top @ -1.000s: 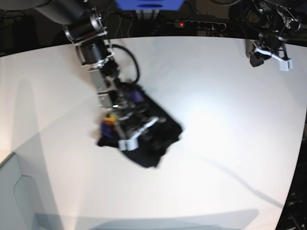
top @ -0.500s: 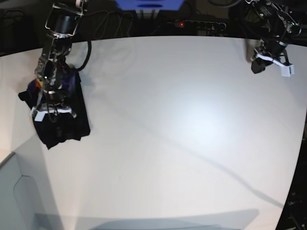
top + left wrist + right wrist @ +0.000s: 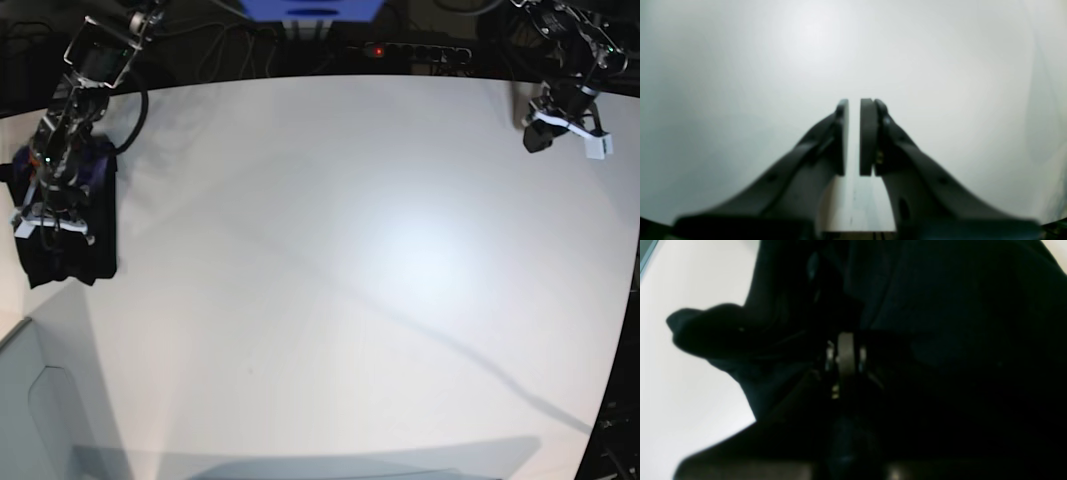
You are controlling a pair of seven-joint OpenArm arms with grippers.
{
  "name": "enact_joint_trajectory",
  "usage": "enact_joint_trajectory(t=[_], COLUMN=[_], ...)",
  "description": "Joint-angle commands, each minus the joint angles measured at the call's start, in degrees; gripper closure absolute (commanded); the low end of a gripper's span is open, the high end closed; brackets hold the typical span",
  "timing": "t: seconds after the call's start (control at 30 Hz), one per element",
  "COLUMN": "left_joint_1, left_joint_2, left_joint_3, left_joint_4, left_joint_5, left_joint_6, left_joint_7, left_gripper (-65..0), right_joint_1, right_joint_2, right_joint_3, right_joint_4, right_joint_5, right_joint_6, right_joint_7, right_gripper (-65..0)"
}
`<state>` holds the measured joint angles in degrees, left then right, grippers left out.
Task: Fold the T-shirt properly
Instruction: 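Lower the folded shirt at the table edge and open the right gripper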
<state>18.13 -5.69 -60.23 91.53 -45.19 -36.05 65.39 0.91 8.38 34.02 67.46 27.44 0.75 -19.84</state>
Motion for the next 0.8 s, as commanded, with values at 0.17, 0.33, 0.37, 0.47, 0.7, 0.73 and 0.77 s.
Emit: enact_joint_trajectory(t=[0.17, 0.33, 0.37, 0.47, 0.7, 0.73, 0.77], left_joint_1=[0.11, 0.11, 0.11, 0.11, 0.02, 0.02, 0.11], left_joint_2=[-0.77, -0.77, -0.77, -0.77, -0.77, -0.77, -0.77], left_joint_3=[-0.3, -0.3, -0.3, -0.3, -0.39, -0.39, -0.39], left_joint_4=[0.83, 0.83, 0.83, 0.83, 1.7, 1.97, 2.76], left_joint_5=[-0.92, -0.92, -0.92, -0.92, -1.1, -1.1, -1.1], left_joint_6=[-0.21, -0.21, -0.21, -0.21, -0.47, -0.47, -0.47], left_joint_7=[-0.81, -0.81, -0.81, -0.81, -0.81, -0.9, -0.9], left_gripper=[-6.3, -6.3, -6.3, -6.3, -6.3, -6.3, -6.3], right_joint_1=[-1.92, -1.57, -1.48, -1.48, -5.52, -6.93, -8.51], right_joint_2=[-0.34, -0.34, -0.34, -0.95, -3.77, -3.85, -3.85], right_joint_3=[0.22, 0.22, 0.13, -1.45, -3.21, -3.21, -3.21], right_joint_4=[5.64, 12.06, 13.29, 17.68, 33.86, 36.49, 38.87], right_joint_5=[-2.52, -2.52, -2.52, -2.52, -2.52, -2.52, -2.52], right_joint_6=[-4.14, -4.05, -4.05, -4.05, -3.96, -3.96, -3.96], right_joint_7=[-6.32, -6.32, -6.32, -5.97, -5.88, -5.88, -5.88], right_gripper=[0.0, 0.0, 0.0, 0.0, 0.0, 0.0, 0.0])
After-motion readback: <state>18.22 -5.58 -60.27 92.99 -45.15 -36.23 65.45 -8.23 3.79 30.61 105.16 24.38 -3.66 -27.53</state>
